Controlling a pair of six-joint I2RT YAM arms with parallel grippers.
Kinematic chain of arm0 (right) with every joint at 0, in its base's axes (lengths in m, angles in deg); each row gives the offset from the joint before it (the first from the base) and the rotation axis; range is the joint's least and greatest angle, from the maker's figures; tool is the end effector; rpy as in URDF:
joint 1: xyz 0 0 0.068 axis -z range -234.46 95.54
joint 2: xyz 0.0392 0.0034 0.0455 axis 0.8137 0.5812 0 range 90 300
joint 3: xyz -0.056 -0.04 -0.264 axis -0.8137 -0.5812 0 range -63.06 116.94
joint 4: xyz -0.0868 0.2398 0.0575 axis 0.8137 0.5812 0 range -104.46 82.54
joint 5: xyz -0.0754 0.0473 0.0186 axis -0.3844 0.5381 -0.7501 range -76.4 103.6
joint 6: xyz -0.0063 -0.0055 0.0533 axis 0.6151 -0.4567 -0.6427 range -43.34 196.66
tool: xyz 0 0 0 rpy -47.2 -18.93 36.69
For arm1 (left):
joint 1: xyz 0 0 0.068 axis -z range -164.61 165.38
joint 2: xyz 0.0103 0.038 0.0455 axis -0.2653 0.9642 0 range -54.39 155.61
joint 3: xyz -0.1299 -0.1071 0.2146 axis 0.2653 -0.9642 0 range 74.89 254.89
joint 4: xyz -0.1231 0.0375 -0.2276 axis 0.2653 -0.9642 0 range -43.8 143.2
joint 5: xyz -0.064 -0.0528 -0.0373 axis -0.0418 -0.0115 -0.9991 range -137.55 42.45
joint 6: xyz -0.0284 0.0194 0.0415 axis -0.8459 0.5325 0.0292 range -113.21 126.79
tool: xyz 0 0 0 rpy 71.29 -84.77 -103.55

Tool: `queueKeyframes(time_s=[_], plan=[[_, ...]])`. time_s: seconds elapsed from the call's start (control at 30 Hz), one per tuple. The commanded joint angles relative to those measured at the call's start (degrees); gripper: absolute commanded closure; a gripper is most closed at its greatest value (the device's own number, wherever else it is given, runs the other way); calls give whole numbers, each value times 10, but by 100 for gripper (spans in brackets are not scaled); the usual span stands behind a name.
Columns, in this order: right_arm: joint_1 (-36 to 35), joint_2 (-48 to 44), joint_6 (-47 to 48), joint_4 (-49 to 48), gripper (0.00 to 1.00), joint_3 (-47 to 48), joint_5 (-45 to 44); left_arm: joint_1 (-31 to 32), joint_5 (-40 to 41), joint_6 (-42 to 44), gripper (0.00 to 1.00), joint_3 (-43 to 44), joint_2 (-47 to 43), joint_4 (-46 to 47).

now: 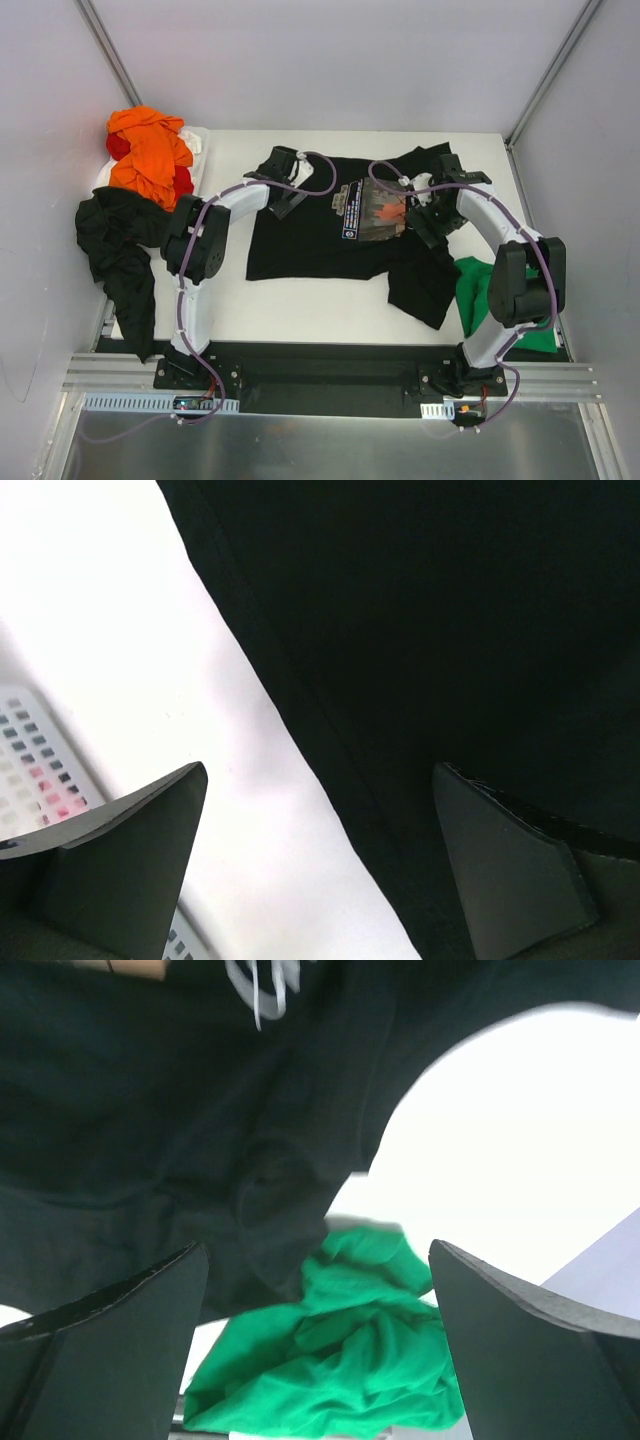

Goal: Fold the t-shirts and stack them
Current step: Flatten out the tshirt

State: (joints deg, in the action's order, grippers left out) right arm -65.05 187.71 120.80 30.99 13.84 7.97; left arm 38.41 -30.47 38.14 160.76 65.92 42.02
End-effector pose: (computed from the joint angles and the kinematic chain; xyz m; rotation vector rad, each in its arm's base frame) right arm 0.3445 0.0608 0.2439 -1.2422 2.4621 -0.2971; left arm 0.4318 -0.1722 0.1750 0.9489 2.1632 0.4229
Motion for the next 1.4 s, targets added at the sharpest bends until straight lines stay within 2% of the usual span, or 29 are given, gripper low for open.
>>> queueKeyframes(time_s=[0.0,0.33,0.77,1.03,1.27,1.37], plan=[[-13,-46,-1,19,4,-30,11,-25,22,16,4,-35,-7,-56],[-52,-87,-6,39,4,-70,4,-33,57,29,3,-51,-10,-58],[-67,-146,-14,36,4,-107,-4,-67,78,45,4,-100,-52,-58],[-70,-53,-12,-15,4,-17,-11,-65,69,36,4,-76,-61,-59],[-70,77,-20,-19,1,105,40,-63,65,30,4,-85,-61,-59],[-72,121,-24,-16,10,143,74,-62,63,30,3,-89,-64,-60]])
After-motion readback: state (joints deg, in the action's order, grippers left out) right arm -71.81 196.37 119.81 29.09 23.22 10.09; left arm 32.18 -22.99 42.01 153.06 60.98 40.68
